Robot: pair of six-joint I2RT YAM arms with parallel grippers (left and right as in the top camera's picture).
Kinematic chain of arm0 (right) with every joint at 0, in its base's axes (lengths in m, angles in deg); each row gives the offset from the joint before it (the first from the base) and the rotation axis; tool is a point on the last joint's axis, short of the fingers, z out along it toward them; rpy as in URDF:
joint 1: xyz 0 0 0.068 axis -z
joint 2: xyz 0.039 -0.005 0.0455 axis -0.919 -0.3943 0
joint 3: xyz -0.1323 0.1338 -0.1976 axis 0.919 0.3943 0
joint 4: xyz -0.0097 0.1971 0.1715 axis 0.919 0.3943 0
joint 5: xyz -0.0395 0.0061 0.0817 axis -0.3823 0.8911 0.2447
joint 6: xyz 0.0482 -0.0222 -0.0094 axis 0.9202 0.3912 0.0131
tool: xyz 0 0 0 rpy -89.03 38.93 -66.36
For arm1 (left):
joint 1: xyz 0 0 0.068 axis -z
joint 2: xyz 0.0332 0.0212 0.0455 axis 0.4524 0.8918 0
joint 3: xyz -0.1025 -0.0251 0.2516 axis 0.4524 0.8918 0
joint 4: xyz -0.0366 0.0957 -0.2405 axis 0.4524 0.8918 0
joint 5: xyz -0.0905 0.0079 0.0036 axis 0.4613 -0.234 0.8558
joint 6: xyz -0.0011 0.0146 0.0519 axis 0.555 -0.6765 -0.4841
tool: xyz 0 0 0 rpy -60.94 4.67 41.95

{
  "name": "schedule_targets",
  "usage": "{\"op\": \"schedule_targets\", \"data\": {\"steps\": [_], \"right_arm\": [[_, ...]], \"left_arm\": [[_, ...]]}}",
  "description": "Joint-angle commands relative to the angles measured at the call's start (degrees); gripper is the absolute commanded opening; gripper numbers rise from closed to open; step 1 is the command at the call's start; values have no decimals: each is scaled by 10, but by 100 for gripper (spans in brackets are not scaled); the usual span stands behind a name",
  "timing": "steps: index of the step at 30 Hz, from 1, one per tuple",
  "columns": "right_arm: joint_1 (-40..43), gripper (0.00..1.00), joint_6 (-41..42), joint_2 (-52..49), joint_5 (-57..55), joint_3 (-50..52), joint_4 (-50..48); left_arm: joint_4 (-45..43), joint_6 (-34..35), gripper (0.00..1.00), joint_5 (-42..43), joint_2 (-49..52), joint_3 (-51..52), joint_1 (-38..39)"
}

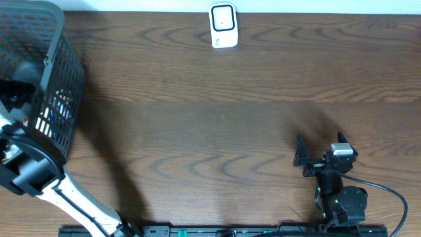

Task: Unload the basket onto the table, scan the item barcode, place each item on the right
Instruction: 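Reach the left gripper into the grey basket and grasp a white packet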

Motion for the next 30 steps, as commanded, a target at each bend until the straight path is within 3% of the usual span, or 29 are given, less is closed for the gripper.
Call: {"op": "schedule_targets", "data": {"steps": [1, 20, 21, 24, 25, 27, 30], "right_arm": [[-4, 99, -6, 3, 0, 0, 3], [-4, 99, -6, 3, 0, 1, 3], [-4, 99, -6, 3, 0, 1, 3], [-4, 99, -6, 3, 0, 0, 3], [-4, 99, -6, 3, 0, 1, 3], [-4, 99, -6, 3, 0, 1, 3], [-4, 99, -6, 3, 0, 1, 3]], "left_arm": [[15, 46, 98, -9, 32, 7, -3], [-9, 47, 99, -29, 71, 71, -3], [-12, 47, 93, -29, 71, 75, -3], [-19, 47, 60, -43, 71, 79, -3], [-19, 47, 53, -51, 71, 79, -3], [-18, 47, 50, -59, 71, 78, -3], [-7, 47, 35, -58, 71, 66, -3]]}}
